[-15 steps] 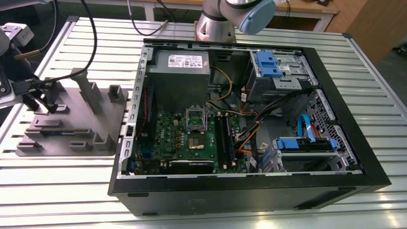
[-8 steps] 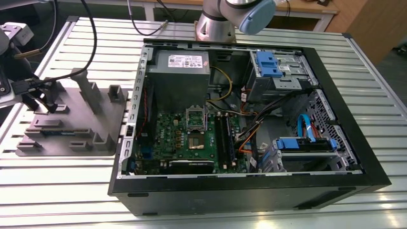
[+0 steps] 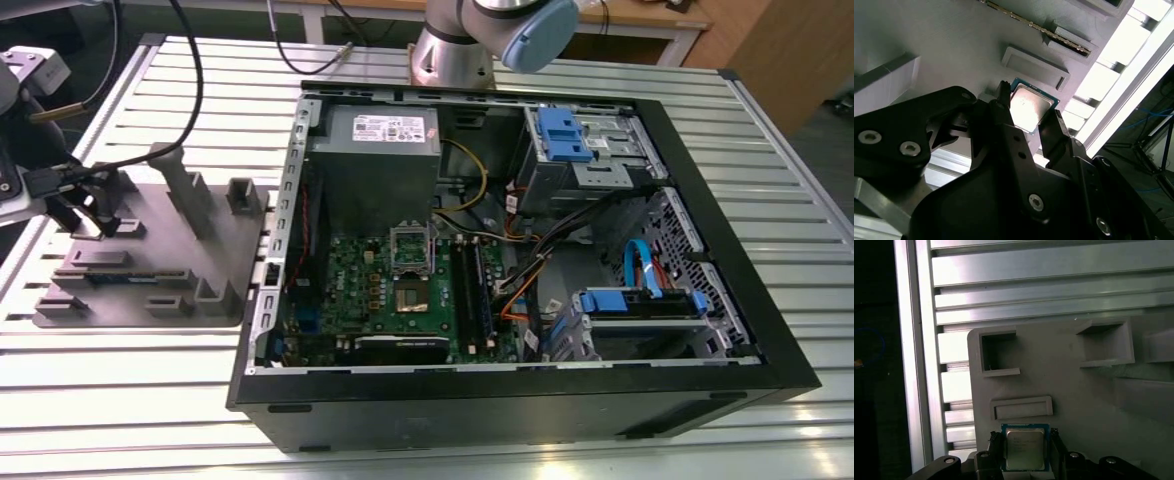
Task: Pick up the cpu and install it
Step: 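Pick up the cpu and move it towards the insertion slot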
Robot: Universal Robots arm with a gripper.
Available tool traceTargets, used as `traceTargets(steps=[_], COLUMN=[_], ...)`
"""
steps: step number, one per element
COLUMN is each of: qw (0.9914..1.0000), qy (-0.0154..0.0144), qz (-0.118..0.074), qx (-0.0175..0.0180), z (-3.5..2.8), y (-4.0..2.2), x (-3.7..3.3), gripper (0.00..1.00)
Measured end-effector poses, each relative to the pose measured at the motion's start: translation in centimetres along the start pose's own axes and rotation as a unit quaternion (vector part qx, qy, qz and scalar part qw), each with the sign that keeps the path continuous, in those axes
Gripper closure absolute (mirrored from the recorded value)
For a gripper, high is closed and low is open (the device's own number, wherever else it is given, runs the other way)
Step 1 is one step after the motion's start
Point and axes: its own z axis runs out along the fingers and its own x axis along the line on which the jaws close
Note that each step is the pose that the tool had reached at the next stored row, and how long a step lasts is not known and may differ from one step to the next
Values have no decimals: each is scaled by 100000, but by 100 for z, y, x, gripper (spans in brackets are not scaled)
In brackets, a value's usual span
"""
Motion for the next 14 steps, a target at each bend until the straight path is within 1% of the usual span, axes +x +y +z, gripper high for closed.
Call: traceTargets(steps=[2, 4, 6, 14], qw=[100000, 99983, 99964, 99952], qy=[7, 84, 106, 121], qz=[-117, -1833, -2693, -3098], qx=[1, -24, -51, -60], z=[-1, -1, 1, 1], y=[0, 0, 0, 0], x=[0, 1, 0, 0], gripper=[53, 53, 53, 53])
